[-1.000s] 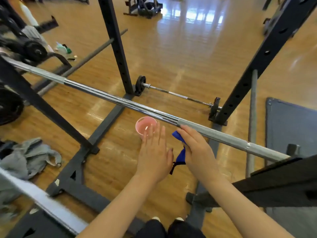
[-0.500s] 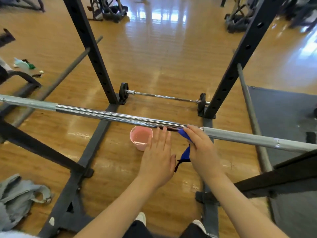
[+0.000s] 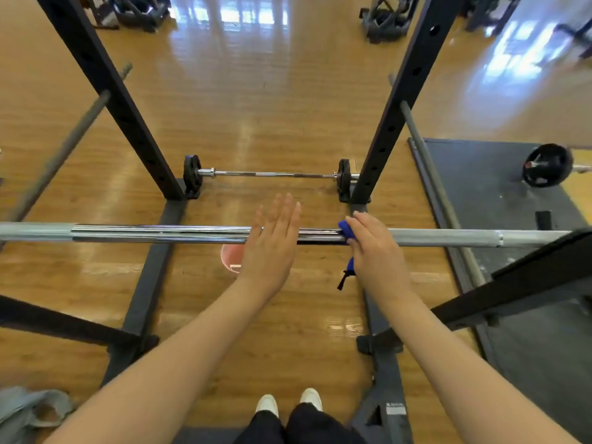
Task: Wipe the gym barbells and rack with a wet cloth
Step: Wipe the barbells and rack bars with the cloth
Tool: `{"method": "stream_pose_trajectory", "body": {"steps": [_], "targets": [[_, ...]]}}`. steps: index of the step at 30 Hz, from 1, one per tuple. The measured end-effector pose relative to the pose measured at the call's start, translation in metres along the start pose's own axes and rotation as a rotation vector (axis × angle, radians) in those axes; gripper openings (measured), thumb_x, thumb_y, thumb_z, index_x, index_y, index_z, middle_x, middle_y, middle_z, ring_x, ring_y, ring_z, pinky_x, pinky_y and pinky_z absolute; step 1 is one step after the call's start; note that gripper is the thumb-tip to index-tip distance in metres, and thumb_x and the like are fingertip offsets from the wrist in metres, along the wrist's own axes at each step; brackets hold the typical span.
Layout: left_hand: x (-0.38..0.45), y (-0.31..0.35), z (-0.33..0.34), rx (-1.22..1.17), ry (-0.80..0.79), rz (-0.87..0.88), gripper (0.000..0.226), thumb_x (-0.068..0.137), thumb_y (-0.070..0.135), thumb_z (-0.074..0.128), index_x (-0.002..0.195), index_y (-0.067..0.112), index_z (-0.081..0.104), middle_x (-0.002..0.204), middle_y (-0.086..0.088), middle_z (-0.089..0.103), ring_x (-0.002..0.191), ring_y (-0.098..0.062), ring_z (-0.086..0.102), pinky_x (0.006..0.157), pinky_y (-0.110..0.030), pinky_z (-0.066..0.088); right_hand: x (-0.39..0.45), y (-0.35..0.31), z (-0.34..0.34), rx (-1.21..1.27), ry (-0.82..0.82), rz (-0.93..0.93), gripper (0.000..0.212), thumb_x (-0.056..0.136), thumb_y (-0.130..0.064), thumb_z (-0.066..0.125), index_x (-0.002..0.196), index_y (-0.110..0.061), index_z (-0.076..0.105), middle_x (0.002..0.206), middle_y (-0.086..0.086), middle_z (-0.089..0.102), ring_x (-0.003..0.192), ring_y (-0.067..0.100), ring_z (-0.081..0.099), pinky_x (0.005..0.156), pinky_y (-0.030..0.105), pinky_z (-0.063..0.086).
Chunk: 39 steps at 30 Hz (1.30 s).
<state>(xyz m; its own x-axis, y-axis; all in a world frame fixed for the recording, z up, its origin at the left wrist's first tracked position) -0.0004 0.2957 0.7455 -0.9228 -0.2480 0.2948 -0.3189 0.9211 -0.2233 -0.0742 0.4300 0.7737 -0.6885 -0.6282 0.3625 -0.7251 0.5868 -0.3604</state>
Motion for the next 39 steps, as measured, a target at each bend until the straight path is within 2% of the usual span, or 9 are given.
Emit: {"method": "stream_pose_trajectory", "body": {"steps": [3, 11, 16, 21, 24, 27, 31, 36, 39], "targets": [[0.009, 0.006, 0.002, 0.048, 0.013, 0.044, 0.084, 0.063, 0.020, 0.082, 0.137, 0.002, 0.045, 0.140, -0.016, 0.047, 0.132, -0.030, 0.042, 0.109, -0.045, 0.027, 0.001, 0.000, 0.004, 0.030, -0.045, -0.008, 0.044, 0.077, 0.001, 0.072, 0.119, 0.003, 0.061, 0.120, 0.017, 0.061, 0.114, 0.032, 0.057, 0.098, 0.034, 0.038], [0.020, 0.007, 0.004, 0.027, 0.070, 0.190, 0.042, 0.081, 0.005, 0.049, 0.120, -0.003, 0.061, 0.121, -0.020, 0.062, 0.116, -0.032, 0.058, 0.102, -0.042, 0.040, -0.013, 0.008, -0.004, 0.061, -0.014, 0.015, 0.041, 0.075, 0.011, 0.069, 0.115, 0.001, 0.065, 0.114, 0.015, 0.066, 0.108, 0.031, 0.062, 0.098, 0.035, 0.040], [0.024, 0.007, 0.003, 0.021, 0.022, 0.196, 0.056, 0.057, 0.003, 0.081, 0.111, -0.006, 0.066, 0.115, -0.020, 0.065, 0.109, -0.031, 0.062, 0.099, -0.040, 0.043, -0.016, 0.015, -0.017, 0.116, 0.073, 0.116, 0.041, 0.078, 0.013, 0.065, 0.116, 0.000, 0.064, 0.117, 0.013, 0.065, 0.111, 0.028, 0.061, 0.100, 0.032, 0.035], [0.025, 0.007, 0.006, -0.046, -0.029, 0.186, 0.061, 0.042, 0.002, 0.087, 0.100, -0.005, 0.069, 0.109, -0.021, 0.067, 0.104, -0.032, 0.065, 0.093, -0.041, 0.048, 0.021, 0.013, -0.010, 0.094, 0.059, 0.119, 0.034, 0.084, 0.007, 0.061, 0.118, 0.002, 0.062, 0.120, 0.016, 0.063, 0.115, 0.029, 0.057, 0.100, 0.030, 0.037], [0.025, 0.006, 0.006, -0.082, -0.049, 0.195, 0.055, 0.045, 0.002, 0.086, 0.097, -0.003, 0.070, 0.109, -0.020, 0.067, 0.104, -0.031, 0.065, 0.093, -0.040, 0.048, 0.017, 0.007, 0.007, 0.043, 0.044, 0.048, 0.030, 0.078, 0.010, 0.067, 0.107, 0.005, 0.067, 0.107, 0.018, 0.067, 0.101, 0.033, 0.064, 0.092, 0.042, 0.051], [0.024, 0.004, 0.005, -0.122, -0.044, 0.187, 0.052, 0.051, 0.000, 0.085, 0.100, -0.005, 0.069, 0.111, -0.022, 0.066, 0.106, -0.033, 0.063, 0.094, -0.042, 0.046, -0.005, 0.006, 0.006, 0.017, 0.118, 0.067, 0.039, 0.069, 0.016, 0.071, 0.106, 0.003, 0.068, 0.107, 0.016, 0.068, 0.100, 0.031, 0.065, 0.094, 0.037, 0.043], [0.023, 0.004, 0.005, -0.122, -0.083, 0.174, 0.059, 0.051, -0.001, 0.084, 0.107, -0.006, 0.066, 0.114, -0.024, 0.064, 0.109, -0.035, 0.062, 0.096, -0.044, 0.045, -0.021, -0.001, 0.007, 0.011, 0.155, 0.069, 0.049, 0.061, 0.022, 0.073, 0.106, 0.003, 0.068, 0.108, 0.017, 0.068, 0.102, 0.033, 0.065, 0.096, 0.045, 0.037], [0.025, 0.004, 0.005, -0.155, -0.123, 0.170, 0.058, 0.043, -0.001, 0.088, 0.098, -0.005, 0.070, 0.105, -0.023, 0.068, 0.100, -0.034, 0.066, 0.087, -0.044, 0.051, 0.008, -0.002, 0.002, 0.064, 0.144, 0.084, 0.040, 0.069, 0.018, 0.069, 0.105, 0.002, 0.068, 0.104, 0.016, 0.069, 0.096, 0.031, 0.066, 0.090, 0.032, 0.041], [0.026, 0.005, 0.000, -0.125, -0.162, 0.150, 0.048, 0.067, 0.002, 0.078, 0.113, -0.005, 0.062, 0.124, -0.023, 0.059, 0.120, -0.035, 0.054, 0.103, -0.042, 0.039, 0.002, -0.003, 0.006, 0.055, 0.139, 0.090, 0.043, 0.069, 0.018, 0.070, 0.108, 0.002, 0.067, 0.108, 0.015, 0.068, 0.101, 0.030, 0.065, 0.095, 0.034, 0.039]]}}
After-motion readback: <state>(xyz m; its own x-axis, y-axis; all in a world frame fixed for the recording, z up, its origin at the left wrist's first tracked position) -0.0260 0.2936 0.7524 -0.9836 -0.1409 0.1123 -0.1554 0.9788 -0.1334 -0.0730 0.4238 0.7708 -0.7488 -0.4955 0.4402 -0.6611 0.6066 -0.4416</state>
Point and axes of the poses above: each hand's wrist, its own x-axis towards the middle knuckle, its own z-axis out of the palm, y = z × x, the point moved 7 cm from there along x, towards the middle knuckle
